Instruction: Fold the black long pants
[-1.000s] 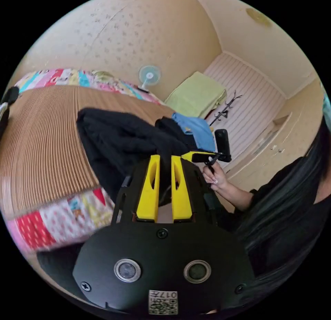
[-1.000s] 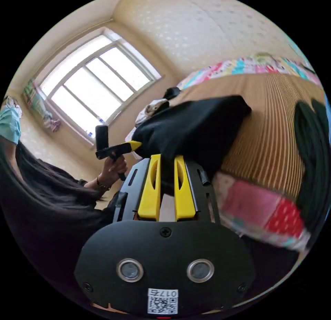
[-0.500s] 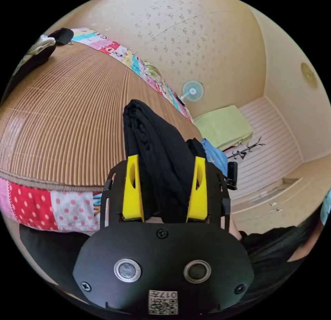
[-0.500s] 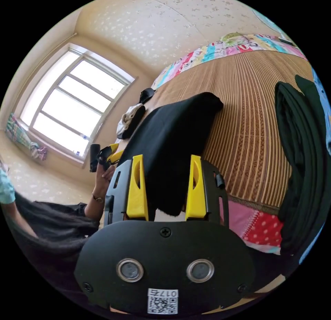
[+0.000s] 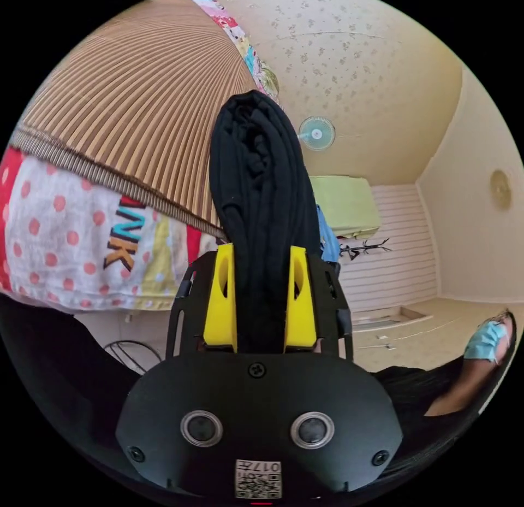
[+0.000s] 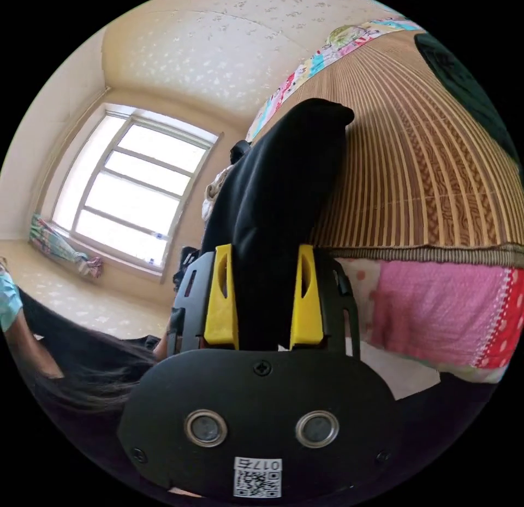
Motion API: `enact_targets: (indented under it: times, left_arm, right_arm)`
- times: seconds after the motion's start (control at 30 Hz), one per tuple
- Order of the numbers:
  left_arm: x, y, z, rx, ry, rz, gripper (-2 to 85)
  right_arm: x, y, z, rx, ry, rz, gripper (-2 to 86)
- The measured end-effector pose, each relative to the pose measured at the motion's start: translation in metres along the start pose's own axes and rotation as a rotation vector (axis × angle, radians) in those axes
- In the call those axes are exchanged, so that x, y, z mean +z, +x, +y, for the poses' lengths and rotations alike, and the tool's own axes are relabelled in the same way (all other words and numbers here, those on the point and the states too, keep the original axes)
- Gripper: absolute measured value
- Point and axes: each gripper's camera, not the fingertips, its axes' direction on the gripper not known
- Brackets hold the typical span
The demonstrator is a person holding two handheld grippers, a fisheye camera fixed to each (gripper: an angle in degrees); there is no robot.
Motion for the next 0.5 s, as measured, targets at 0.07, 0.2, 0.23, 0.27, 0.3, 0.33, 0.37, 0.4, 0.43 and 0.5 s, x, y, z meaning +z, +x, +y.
enact_targets:
  times: [0.07,0.2,0.23,0.27,0.3,0.33,0.37,0.4,0.43,0.5]
  left_arm:
    - [-0.008,0.013,0.005,0.007,0.009,0.011,12.2]
    - [-0.005,0.066,0.013,0.063,0.038,0.017,10.6]
    - [-0.002,0.075,0.012,0.075,0.043,0.019,10.5]
    - [0.006,0.096,0.010,0.111,0.053,0.026,10.4]
    - [0.018,0.119,0.006,0.157,0.055,0.043,10.3]
    - [0.026,0.131,0.004,0.183,0.052,0.057,10.3]
    - [0.046,0.155,-0.003,0.240,0.036,0.100,10.3]
    - [0.071,0.179,-0.009,0.289,0.012,0.152,10.4]
    - [0.085,0.191,-0.012,0.311,-0.004,0.177,10.4]
    - [0.151,0.239,-0.021,0.392,-0.080,0.249,10.8]
  right_arm:
    - [-0.013,-0.005,0.003,-0.021,0.028,-0.145,11.5]
    - [-0.056,-0.052,0.007,-0.173,0.146,-0.156,9.0]
    - [-0.064,-0.060,0.006,-0.196,0.159,-0.143,9.3]
    - [-0.084,-0.077,0.002,-0.244,0.182,-0.108,9.4]
    - [-0.108,-0.094,-0.002,-0.289,0.207,-0.066,9.6]
    - [-0.122,-0.102,-0.004,-0.309,0.224,-0.046,9.7]
    - [-0.154,-0.119,-0.007,-0.348,0.268,-0.009,9.9]
    - [-0.188,-0.134,-0.009,-0.386,0.311,0.031,10.2]
    - [-0.206,-0.140,-0.010,-0.400,0.330,0.052,10.3]
    - [-0.280,-0.165,-0.010,-0.399,0.419,0.153,10.7]
